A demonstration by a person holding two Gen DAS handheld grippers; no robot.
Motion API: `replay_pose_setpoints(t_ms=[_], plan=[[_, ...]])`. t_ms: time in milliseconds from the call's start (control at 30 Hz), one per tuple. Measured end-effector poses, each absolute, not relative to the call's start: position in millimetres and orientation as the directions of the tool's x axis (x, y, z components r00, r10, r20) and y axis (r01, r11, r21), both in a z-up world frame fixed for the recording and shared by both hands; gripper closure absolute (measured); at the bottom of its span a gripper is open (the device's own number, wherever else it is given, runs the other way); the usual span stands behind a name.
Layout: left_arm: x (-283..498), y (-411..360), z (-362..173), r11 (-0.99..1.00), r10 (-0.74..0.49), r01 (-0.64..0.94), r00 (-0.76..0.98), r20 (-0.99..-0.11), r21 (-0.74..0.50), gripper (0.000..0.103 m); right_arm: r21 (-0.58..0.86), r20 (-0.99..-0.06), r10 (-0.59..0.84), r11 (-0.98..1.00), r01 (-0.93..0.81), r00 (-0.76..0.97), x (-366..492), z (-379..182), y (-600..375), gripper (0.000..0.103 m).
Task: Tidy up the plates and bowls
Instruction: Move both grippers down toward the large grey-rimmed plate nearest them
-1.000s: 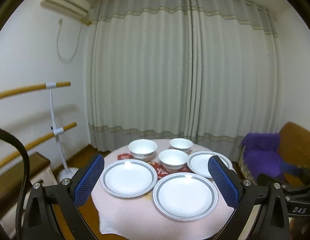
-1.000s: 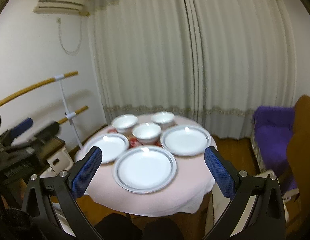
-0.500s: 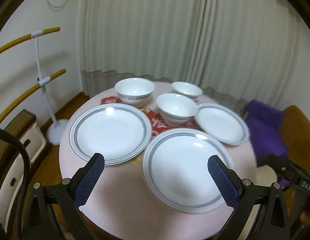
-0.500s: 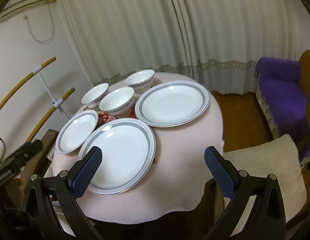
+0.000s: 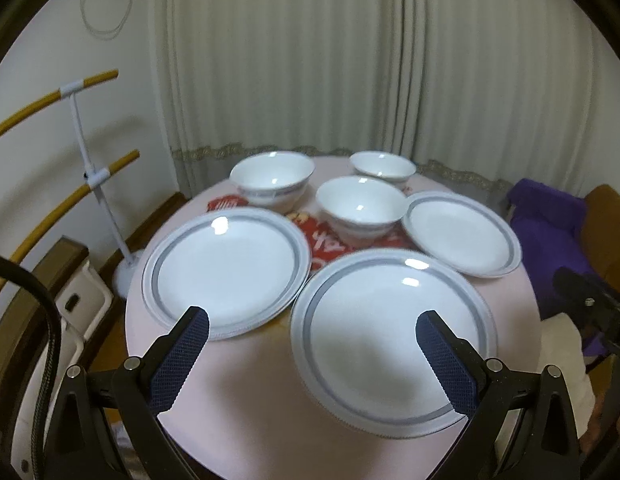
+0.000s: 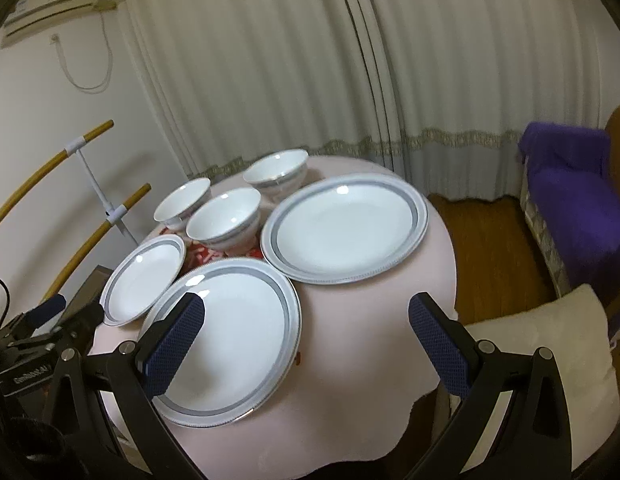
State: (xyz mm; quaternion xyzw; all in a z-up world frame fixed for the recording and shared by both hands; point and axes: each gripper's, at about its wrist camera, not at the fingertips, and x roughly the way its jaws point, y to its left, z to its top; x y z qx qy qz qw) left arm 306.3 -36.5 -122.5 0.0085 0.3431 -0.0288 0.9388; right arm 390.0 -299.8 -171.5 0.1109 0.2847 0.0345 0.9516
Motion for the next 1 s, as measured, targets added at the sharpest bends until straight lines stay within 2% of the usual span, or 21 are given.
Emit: replay_pose_setpoints(t_ms=[67,267,300,400,433,567,667,800,900,1000], plan=[[306.2,-34.5,-126.0,0.999,-0.042,0.044,0.756,-0.653,-0.013,0.002,0.172,-0.524,0.087,0.985,0.006,0.847,386.5,-169.1,-293.1,0.000],[301.2,-18.3,-131.0,0.986,-0.168,0.129,0.730,-0.662,-0.109,0.001,-0.005,-0.524,-0.117,0.991,0.134,0.844,381.0,-171.7,-279.0,0.000],[299.5,-13.7,-132.6,0.982,-0.191,0.134,0.727,-0.660,-0.137,0.001,-0.063,-0.497,-0.202,0.978,0.197,0.844,378.4,-171.2,-276.5,0.000],[303.7,1.6,-138.9,0.970,-0.238,0.136,0.703,-0.670,-0.202,0.001,-0.115,-0.429,-0.262,0.965,0.235,0.865,373.1,-166.8,-272.2,0.000],[307.0,4.8,-141.9,0.969,-0.241,0.133,0.689,-0.684,-0.208,0.001,-0.116,-0.423,-0.255,0.967,0.227,0.870,373.0,-165.6,-271.5,0.000],[311.7,7.0,-144.9,0.985,-0.171,0.141,0.692,-0.702,-0.102,0.001,-0.095,-0.402,-0.164,0.986,0.137,0.901,373.1,-168.9,-262.7,0.000],[319.4,9.9,-150.3,0.994,-0.109,0.083,0.705,-0.701,-0.071,0.001,-0.021,-0.496,-0.081,0.996,0.082,0.865,383.9,-179.4,-258.6,0.000],[328.4,-2.4,-163.3,0.996,0.037,0.024,0.741,-0.671,0.082,0.001,0.002,-0.557,-0.028,0.999,0.036,0.830,391.1,-192.9,-249.9,0.000],[339.5,-6.3,-177.7,0.998,0.026,0.025,0.696,-0.718,0.061,0.001,0.022,-0.579,-0.019,0.999,0.039,0.815,394.6,-200.0,-248.5,0.000],[342.6,-13.0,-183.9,0.996,0.041,0.025,0.711,-0.702,0.083,0.001,0.046,-0.591,-0.012,0.998,0.048,0.807,394.8,-204.6,-251.1,0.000]])
